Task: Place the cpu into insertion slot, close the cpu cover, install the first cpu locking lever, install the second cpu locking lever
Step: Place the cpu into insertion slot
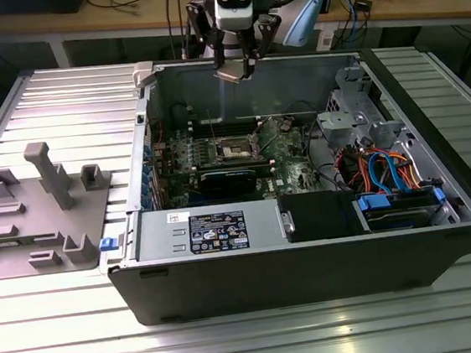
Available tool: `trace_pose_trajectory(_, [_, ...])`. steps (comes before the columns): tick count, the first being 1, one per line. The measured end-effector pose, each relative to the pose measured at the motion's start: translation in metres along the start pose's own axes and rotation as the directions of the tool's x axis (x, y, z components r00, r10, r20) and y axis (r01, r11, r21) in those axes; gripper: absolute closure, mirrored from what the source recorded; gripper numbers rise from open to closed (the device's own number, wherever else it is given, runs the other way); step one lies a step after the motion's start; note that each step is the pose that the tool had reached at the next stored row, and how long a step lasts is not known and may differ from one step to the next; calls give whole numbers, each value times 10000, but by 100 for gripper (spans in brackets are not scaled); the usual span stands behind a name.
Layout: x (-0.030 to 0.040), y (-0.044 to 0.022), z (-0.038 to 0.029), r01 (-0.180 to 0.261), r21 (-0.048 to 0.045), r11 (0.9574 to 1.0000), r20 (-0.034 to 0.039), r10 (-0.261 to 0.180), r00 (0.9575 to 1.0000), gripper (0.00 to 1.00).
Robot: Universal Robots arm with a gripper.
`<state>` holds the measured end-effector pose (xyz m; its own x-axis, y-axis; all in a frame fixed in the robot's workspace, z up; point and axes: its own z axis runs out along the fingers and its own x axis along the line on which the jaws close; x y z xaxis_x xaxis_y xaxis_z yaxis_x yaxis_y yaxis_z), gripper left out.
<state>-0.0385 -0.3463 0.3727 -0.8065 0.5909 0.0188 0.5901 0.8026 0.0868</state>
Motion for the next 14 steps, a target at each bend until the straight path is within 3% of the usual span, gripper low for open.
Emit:
trace_pose_trajectory(9, [0,0,1,-145,-3,9999,13,145,9999,46])
trace_pose_trajectory(14, [0,0,3,-680,-15,9977,60,680,9977,46])
